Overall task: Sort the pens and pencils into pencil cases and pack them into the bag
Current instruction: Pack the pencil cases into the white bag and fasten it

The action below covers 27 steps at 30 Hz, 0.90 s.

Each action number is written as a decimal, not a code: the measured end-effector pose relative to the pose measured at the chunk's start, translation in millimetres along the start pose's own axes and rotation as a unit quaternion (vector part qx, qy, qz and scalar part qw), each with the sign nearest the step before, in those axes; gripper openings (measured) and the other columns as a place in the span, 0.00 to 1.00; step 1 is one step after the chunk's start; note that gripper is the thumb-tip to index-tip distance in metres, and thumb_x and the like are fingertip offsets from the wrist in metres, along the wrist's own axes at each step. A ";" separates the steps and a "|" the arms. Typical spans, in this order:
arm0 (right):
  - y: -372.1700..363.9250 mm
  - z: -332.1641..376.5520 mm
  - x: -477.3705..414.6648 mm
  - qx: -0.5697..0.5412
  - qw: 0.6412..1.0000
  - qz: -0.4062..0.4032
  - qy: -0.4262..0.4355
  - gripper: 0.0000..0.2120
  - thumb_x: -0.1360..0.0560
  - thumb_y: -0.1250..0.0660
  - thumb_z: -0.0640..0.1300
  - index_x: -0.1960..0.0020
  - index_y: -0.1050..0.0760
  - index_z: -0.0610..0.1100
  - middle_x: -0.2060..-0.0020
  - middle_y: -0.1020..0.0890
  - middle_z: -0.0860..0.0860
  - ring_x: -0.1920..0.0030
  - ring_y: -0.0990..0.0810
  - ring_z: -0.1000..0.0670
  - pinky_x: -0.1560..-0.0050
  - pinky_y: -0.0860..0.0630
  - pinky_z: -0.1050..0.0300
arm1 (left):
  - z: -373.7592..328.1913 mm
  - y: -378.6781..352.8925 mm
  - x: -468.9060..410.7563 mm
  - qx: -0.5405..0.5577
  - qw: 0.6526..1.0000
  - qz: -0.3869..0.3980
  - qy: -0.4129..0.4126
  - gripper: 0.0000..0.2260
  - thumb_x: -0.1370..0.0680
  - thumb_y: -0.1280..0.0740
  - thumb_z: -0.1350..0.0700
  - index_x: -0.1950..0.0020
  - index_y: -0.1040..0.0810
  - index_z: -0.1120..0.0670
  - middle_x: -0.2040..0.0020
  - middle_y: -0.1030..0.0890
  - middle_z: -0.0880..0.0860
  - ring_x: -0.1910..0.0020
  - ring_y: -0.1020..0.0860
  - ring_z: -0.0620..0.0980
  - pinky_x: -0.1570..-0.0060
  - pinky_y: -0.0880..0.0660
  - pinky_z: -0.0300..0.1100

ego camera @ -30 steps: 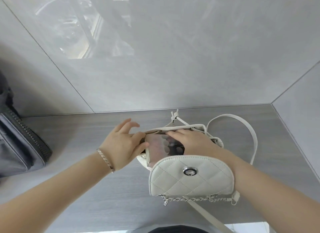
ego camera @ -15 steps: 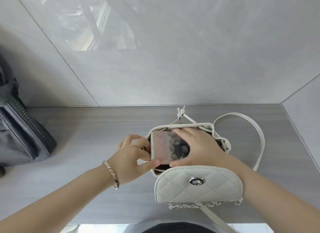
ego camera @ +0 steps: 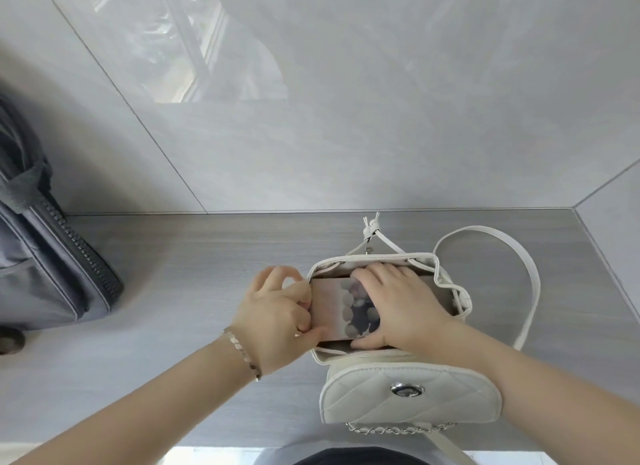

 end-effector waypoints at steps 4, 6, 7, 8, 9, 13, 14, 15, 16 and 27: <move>-19.1 8.1 0.3 0.051 0.998 -0.009 -0.033 0.45 0.61 0.28 0.69 0.50 0.22 0.44 0.60 0.21 0.49 0.59 0.19 0.47 0.57 0.22 0.56 | -4.9 3.8 -11.3 -0.023 0.999 -0.013 0.033 0.15 0.34 0.38 0.45 0.77 0.25 0.53 0.67 0.21 0.46 0.54 0.30 0.48 0.59 0.26 0.44; -20.8 15.1 3.2 0.046 0.999 -0.024 -0.015 0.46 0.60 0.29 0.70 0.49 0.22 0.44 0.59 0.20 0.49 0.59 0.19 0.48 0.56 0.21 0.58 | 15.1 8.6 -14.1 0.047 0.986 -0.015 0.157 0.07 0.34 0.34 0.50 0.63 0.23 0.54 0.58 0.22 0.49 0.55 0.29 0.48 0.70 0.30 0.37; -21.2 19.9 5.5 0.048 0.998 -0.028 0.005 0.46 0.58 0.29 0.70 0.47 0.24 0.43 0.57 0.20 0.49 0.58 0.19 0.48 0.54 0.21 0.58 | 27.2 5.7 -14.5 0.078 0.971 0.004 0.228 0.09 0.32 0.32 0.52 0.54 0.23 0.54 0.53 0.24 0.50 0.55 0.26 0.49 0.70 0.29 0.39; -21.5 24.4 7.8 0.053 0.998 -0.032 0.027 0.46 0.55 0.28 0.69 0.44 0.26 0.43 0.56 0.20 0.49 0.56 0.20 0.48 0.53 0.21 0.58 | 36.2 -3.6 -13.0 0.110 0.952 0.043 0.282 0.11 0.30 0.32 0.52 0.49 0.25 0.53 0.50 0.25 0.50 0.54 0.23 0.50 0.65 0.26 0.42; -21.0 28.0 9.0 0.056 0.997 -0.031 0.044 0.45 0.53 0.27 0.67 0.42 0.28 0.43 0.55 0.21 0.49 0.56 0.20 0.49 0.54 0.21 0.58 | 39.2 -12.8 -12.7 0.127 0.939 0.088 0.309 0.10 0.27 0.34 0.51 0.48 0.25 0.53 0.50 0.25 0.50 0.54 0.22 0.52 0.60 0.25 0.44; -22.5 33.4 2.3 0.046 0.998 0.013 0.048 0.35 0.55 0.27 0.62 0.52 0.21 0.46 0.65 0.22 0.50 0.66 0.22 0.50 0.69 0.23 0.61 | 29.3 -27.5 -22.2 0.066 0.947 0.147 0.276 0.12 0.21 0.43 0.52 0.52 0.25 0.59 0.54 0.21 0.57 0.53 0.24 0.57 0.60 0.34 0.43; -24.9 34.2 0.3 0.051 0.997 0.038 0.038 0.34 0.57 0.28 0.63 0.55 0.19 0.47 0.68 0.22 0.51 0.69 0.22 0.50 0.72 0.26 0.62 | 28.5 -29.3 -23.2 0.061 0.948 0.149 0.275 0.13 0.21 0.44 0.52 0.51 0.25 0.59 0.53 0.21 0.57 0.52 0.24 0.57 0.59 0.34 0.43; -27.2 33.7 -1.2 0.055 0.997 0.053 0.024 0.34 0.59 0.29 0.64 0.58 0.19 0.48 0.70 0.23 0.50 0.70 0.23 0.51 0.74 0.28 0.63 | 27.6 -30.9 -22.9 0.053 0.948 0.150 0.275 0.13 0.20 0.45 0.53 0.51 0.25 0.60 0.51 0.21 0.57 0.51 0.24 0.58 0.58 0.33 0.44; -28.6 31.9 -2.7 0.051 0.997 0.058 0.010 0.34 0.61 0.30 0.66 0.59 0.18 0.49 0.71 0.23 0.50 0.71 0.23 0.51 0.75 0.29 0.64 | 26.3 -31.5 -22.9 0.042 0.947 0.156 0.276 0.13 0.20 0.45 0.53 0.50 0.26 0.60 0.50 0.22 0.57 0.50 0.24 0.58 0.56 0.32 0.45; 8.2 9.4 24.4 0.071 0.995 0.012 -0.071 0.29 0.53 0.23 0.64 0.58 0.21 0.49 0.57 0.21 0.51 0.58 0.20 0.49 0.62 0.24 0.60 | 28.3 -29.8 -32.8 0.045 0.937 0.185 0.292 0.13 0.20 0.46 0.56 0.65 0.40 0.56 0.51 0.22 0.59 0.51 0.24 0.59 0.60 0.36 0.43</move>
Point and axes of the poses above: each hand's wrist, its own x-axis away from the middle knuckle, its own y-axis out of the back of the hand, z = x × y, the point moved 8 cm from there along -x, towards the middle knuckle
